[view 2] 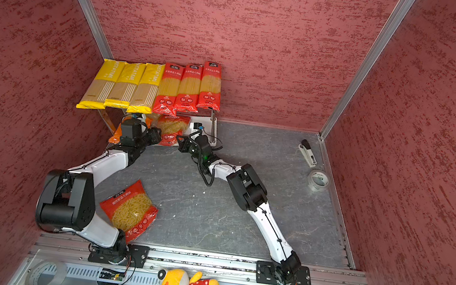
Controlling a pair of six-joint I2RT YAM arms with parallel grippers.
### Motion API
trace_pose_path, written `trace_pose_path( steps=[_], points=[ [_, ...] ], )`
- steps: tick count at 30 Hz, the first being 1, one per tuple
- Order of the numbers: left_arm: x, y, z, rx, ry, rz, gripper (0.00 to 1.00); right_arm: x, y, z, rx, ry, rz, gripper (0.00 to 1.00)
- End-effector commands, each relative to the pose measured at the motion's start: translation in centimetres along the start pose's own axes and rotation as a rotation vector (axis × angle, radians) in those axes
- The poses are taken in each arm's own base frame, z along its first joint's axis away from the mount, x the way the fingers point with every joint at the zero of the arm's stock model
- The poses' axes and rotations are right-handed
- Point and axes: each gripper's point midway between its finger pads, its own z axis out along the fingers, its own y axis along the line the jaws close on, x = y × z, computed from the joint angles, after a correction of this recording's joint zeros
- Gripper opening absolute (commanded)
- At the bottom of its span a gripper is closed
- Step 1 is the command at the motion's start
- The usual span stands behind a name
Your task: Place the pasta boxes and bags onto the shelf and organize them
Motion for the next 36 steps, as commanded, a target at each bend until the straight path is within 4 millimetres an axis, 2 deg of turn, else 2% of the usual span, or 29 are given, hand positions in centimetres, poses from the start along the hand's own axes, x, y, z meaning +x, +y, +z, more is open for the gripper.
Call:
trace_pose_path(
  steps=[1,6,12,15,17,21,23,27,31,36],
  points=[
    [0.0,-0.5,-1.8,0.006,-0.007,-0.027,0.54,2.0,-0.4,1.1,-0.004,0.062,0.069,0.0],
    [1.0,0.0,-4.2,-0.01,-0.008,-0.055,0.54,3.9,-0.6,1.0,-0.019,0.114,0.121,0.0],
    [2.5,0.4,-6.8,-0.016,-0.004,-0.086,0.55,4.7,-0.1,0.7,-0.037,0.173,0.151,0.0],
    [2.8,0.5,-8.1,-0.018,-0.007,-0.085,0.55,4.0,0.4,0.2,-0.045,0.177,0.156,0.0],
    [2.8,0.6,-9.0,-0.023,-0.016,-0.087,0.55,2.7,0.7,0.0,-0.049,0.154,0.155,0.0],
    [3.1,0.8,-10.1,-0.029,-0.014,-0.092,0.55,3.4,0.6,0.3,-0.049,0.197,0.161,0.0],
    [3.5,0.8,-10.5,-0.031,0.002,-0.095,0.55,3.6,0.4,-0.2,-0.03,0.201,0.169,0.1],
    [4.9,0.5,-11.3,-0.021,0.024,-0.106,0.55,2.0,1.2,-1.5,-0.009,0.158,0.13,0.31],
    [6.5,0.0,-12.2,-0.015,0.046,-0.105,0.55,0.3,0.3,-1.8,0.102,0.124,0.078,0.43],
    [8.1,-0.1,-13.5,-0.012,0.063,-0.105,0.55,-0.6,-1.6,-1.1,0.208,0.081,0.06,0.51]
  ],
)
